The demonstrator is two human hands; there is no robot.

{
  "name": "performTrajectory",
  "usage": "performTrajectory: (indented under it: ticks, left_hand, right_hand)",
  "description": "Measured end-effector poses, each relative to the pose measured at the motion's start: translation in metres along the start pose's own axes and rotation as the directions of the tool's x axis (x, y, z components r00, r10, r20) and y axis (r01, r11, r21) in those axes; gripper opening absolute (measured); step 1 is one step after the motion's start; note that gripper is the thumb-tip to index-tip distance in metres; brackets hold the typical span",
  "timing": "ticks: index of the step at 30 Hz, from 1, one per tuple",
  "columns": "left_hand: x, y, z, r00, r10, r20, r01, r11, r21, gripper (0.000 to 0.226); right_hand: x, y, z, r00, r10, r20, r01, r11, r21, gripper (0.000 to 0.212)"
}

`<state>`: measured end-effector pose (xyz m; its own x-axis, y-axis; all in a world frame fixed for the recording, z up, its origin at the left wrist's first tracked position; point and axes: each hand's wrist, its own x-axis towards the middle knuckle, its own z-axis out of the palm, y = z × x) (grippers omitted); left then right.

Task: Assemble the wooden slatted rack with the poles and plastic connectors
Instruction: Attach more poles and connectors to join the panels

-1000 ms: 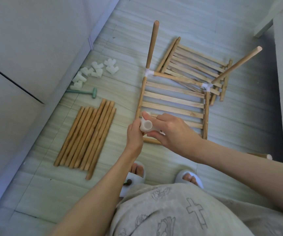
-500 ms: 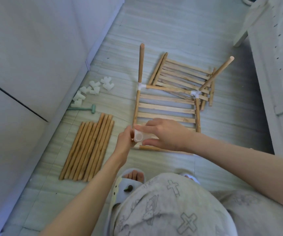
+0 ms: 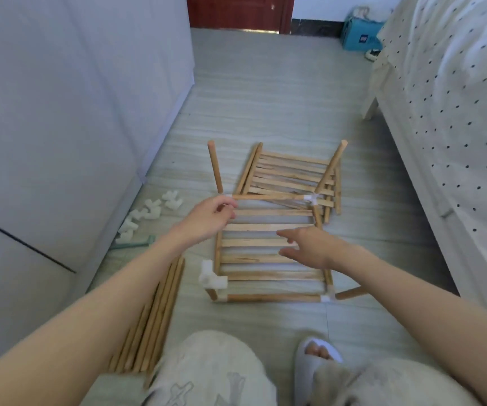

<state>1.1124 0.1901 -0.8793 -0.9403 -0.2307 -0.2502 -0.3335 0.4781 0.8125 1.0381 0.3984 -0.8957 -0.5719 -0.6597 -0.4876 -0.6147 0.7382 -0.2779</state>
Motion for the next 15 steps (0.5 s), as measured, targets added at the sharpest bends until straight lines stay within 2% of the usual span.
performTrajectory:
  ticks: [3, 6, 10, 13, 15]
  left_hand:
    - [0.038, 0.016, 0.009, 0.983, -0.036, 0.182, -0.021, 0.952, 0.304, 0.034]
    - [0.085, 0.012, 0.024, 0.962, -0.088, 0.257, -0.055, 0.864, 0.500, 0.039]
    - [0.148, -0.028, 0.056, 0.926, -0.184, 0.329, -0.064, 0.784, 0.618, 0.045]
    - [0.181, -0.072, 0.082, 0.900, -0.240, 0.364, -0.075, 0.737, 0.672, 0.059]
    - [0.197, -0.101, 0.098, 0.892, -0.245, 0.379, -0.119, 0.681, 0.722, 0.069]
  right_hand:
    - [0.016, 0.021, -0.017, 1.000, 0.023, -0.007, -0.023, 1.000, 0.021, 0.054]
    - [0.046, 0.050, -0.027, 0.999, 0.047, -0.012, -0.047, 0.999, 0.002, 0.054]
    - [0.099, 0.089, -0.023, 0.995, 0.096, 0.029, -0.096, 0.995, 0.000, 0.054]
    - [0.144, 0.117, -0.013, 0.992, 0.108, 0.064, -0.108, 0.994, 0.005, 0.054]
    - [0.179, 0.134, -0.005, 0.992, 0.119, 0.033, -0.120, 0.993, 0.023, 0.054]
